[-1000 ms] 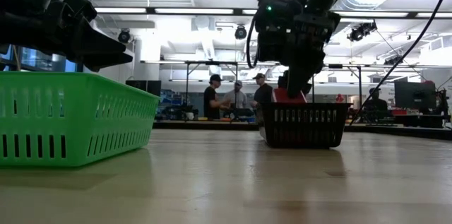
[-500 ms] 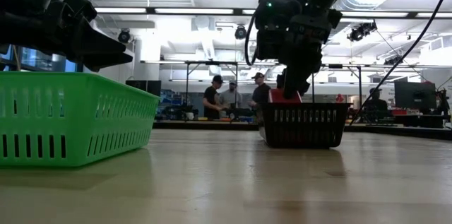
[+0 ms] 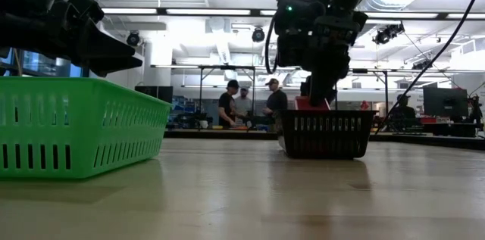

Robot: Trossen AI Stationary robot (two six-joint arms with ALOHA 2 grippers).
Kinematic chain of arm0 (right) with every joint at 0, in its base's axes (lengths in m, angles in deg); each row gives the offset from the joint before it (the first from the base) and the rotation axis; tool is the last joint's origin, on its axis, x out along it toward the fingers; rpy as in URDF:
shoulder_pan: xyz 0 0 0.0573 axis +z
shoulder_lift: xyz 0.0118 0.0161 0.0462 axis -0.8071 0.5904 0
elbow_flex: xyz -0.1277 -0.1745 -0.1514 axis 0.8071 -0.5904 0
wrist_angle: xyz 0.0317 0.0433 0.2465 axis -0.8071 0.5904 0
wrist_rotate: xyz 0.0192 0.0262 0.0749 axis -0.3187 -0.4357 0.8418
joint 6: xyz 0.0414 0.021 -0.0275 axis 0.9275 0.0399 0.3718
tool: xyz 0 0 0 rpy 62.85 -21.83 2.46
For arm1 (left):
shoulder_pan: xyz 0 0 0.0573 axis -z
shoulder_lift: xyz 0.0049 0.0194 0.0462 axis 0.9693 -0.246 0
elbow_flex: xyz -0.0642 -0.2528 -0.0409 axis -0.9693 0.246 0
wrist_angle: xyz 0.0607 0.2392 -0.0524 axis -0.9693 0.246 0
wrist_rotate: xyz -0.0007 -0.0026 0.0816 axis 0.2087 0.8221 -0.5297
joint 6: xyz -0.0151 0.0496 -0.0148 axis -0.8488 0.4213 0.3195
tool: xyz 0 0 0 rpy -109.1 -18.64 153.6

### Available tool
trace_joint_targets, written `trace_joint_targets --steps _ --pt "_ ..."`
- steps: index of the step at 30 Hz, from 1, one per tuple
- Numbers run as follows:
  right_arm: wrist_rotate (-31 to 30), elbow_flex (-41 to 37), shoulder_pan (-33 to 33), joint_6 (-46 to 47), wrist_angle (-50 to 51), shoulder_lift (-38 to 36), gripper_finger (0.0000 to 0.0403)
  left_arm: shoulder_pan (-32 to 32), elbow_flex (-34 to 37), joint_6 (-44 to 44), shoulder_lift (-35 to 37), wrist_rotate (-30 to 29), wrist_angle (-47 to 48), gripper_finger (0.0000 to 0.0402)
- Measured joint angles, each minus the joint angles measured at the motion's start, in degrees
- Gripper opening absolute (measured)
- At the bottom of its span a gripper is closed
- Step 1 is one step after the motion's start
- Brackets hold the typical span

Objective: Pick & Place Office items
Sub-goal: Put the red charger adapter into the black bin

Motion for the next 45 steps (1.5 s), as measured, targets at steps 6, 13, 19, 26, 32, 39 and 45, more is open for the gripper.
trace_joint_targets --steps 6,13,19,26,32,39,45 --pt "0.5 0.0 -0.4 -0.3 0.1 0.0 0.0182 0.0 0.0 0.0 0.0 0.0 0.0 0.0252" --pt "1.1 0.0 -1.0 -1.6 0.1 0.0 0.0182 0.0 0.0 0.0 0.0 0.0 0.0 0.0252" --pt "1.5 0.0 -1.0 -1.6 0.0 0.0 0.0183 0.0 0.0 0.0 0.0 0.0 0.0 0.0252" --pt "1.8 0.0 -1.0 -1.7 0.2 -0.7 0.0199 0.0 0.0 0.0 0.0 0.0 0.0 0.0252" --pt "3.0 0.0 -1.0 -1.8 0.4 -0.7 0.0209 0.0 0.0 0.0 0.0 0.0 0.0 0.0252" --pt "3.0 0.0 -1.7 -3.4 0.3 -0.7 0.0207 0.0 0.0 0.0 0.0 0.0 0.0 0.0252" --pt "3.0 0.0 -2.8 -4.8 0.3 -0.8 0.0207 0.0 0.0 0.0 0.0 0.0 0.0 0.0252"
